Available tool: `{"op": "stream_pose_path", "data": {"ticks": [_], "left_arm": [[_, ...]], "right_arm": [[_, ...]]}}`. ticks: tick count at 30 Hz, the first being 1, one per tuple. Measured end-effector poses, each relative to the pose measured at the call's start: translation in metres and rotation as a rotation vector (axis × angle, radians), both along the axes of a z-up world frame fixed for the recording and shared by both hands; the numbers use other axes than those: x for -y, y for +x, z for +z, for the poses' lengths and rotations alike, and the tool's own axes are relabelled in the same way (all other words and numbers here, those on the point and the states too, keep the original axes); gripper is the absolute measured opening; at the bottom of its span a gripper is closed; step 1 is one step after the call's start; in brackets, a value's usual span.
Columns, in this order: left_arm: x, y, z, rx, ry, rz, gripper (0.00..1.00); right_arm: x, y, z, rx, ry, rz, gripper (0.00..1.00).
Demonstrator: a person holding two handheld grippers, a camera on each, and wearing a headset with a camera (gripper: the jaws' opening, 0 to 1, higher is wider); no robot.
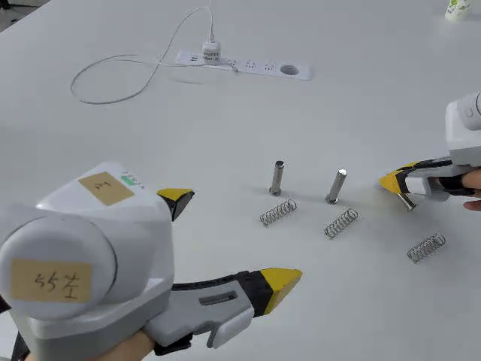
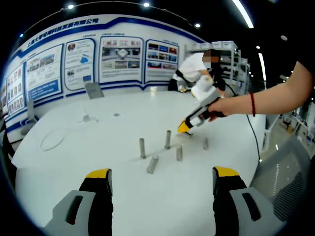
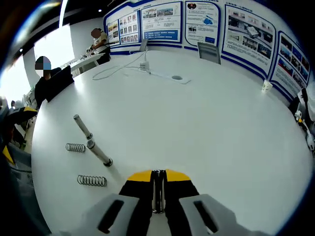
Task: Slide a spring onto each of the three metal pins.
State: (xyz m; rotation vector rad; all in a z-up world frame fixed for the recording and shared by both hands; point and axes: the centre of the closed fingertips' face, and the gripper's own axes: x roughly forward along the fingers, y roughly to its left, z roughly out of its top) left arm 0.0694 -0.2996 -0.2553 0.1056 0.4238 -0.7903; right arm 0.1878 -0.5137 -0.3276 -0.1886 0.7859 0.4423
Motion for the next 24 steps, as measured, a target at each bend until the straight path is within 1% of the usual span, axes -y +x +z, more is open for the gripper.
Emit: {"op": "stream_pose_path", "data": {"ticks": [2, 6, 9, 11, 14, 18, 24], "left_arm": [[0.000, 0.000, 0.001, 0.003, -0.004, -0.001, 0.85], [0.001, -0.001, 0.002, 0.004, -0.010, -0.002, 0.85], [0.001, -0.001, 0.002, 0.005, -0.009, -0.004, 0.85], [0.001, -0.001, 0.003, 0.007, -0.008, -0.005, 0.85], [0.001, -0.001, 0.004, 0.011, -0.010, -0.006, 0.85], [0.002, -0.001, 0.005, 0.017, -0.010, -0.007, 0.85], [0.002, -0.001, 0.006, 0.024, -0.008, -0.010, 0.84]], "right_arm": [[0.000, -0.001, 0.006, 0.017, 0.011, -0.006, 0.09], [0.001, -0.005, 0.014, 0.034, 0.021, -0.021, 0.09], [0.002, -0.008, 0.016, 0.042, 0.024, -0.030, 0.09], [0.003, -0.010, 0.018, 0.042, 0.037, -0.047, 0.09], [0.004, -0.014, 0.021, 0.059, 0.037, -0.053, 0.09], [0.004, -0.018, 0.024, 0.062, 0.040, -0.052, 0.09], [0.009, -0.024, 0.025, 0.063, 0.039, -0.075, 0.09]]}}
